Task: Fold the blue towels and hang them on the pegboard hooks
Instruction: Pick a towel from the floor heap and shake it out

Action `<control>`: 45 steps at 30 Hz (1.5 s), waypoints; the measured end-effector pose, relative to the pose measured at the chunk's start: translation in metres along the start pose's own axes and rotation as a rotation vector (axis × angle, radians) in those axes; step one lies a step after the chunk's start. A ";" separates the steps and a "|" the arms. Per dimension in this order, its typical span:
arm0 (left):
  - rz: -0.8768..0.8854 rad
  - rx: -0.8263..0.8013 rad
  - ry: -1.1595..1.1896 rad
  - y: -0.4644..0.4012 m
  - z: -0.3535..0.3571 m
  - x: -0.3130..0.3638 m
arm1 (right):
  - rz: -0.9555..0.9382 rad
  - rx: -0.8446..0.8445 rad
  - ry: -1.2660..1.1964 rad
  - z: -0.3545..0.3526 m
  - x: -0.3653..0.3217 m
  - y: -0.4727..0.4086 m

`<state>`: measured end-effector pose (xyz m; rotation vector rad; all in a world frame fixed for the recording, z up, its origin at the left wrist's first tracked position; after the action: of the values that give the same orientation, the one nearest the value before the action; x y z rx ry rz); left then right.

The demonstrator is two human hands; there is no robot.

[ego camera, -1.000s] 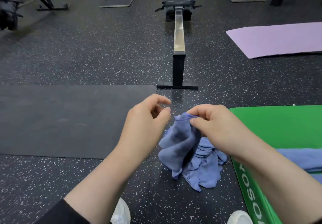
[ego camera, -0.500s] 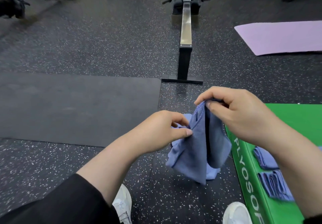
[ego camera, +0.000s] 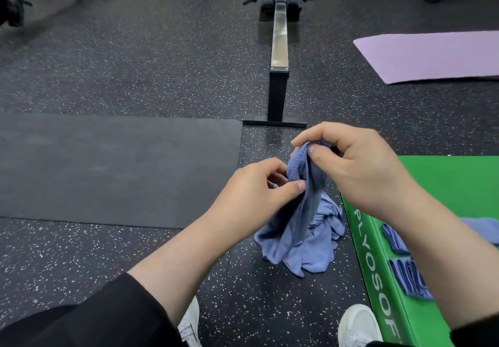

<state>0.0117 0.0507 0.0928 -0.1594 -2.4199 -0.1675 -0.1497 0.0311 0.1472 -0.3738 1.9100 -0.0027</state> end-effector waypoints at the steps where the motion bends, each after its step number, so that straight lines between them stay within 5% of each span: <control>1: -0.012 0.030 -0.017 0.000 -0.001 0.000 | 0.000 0.000 -0.001 0.001 0.000 0.000; 22: -0.362 0.036 -0.594 0.009 -0.064 -0.092 | 0.089 0.324 -0.011 -0.036 0.047 0.002; 30: -0.452 -0.001 0.082 0.024 -0.079 -0.101 | 0.219 0.137 0.190 -0.040 0.068 0.006; 36: -0.407 -0.022 0.231 0.019 -0.077 -0.092 | 0.184 0.164 0.208 -0.043 0.060 0.005; 42: -0.259 0.042 -0.278 0.016 -0.079 -0.096 | 0.196 0.172 0.206 -0.045 0.063 0.004; 45: -0.259 0.160 -0.340 0.015 -0.081 -0.092 | 0.204 0.178 0.193 -0.046 0.066 0.004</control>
<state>0.1351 0.0455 0.0939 0.2174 -2.7743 -0.0654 -0.2133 0.0100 0.1032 -0.0583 2.1124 -0.0759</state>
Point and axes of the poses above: each hand's wrist, its own y-axis away from the middle knuckle, its own z-axis out of the palm, x = y × z, the point moved 4 cm from there along -y, towards the middle knuckle, and after that the axes turned 15 degrees about -y, right-handed, at the moved point
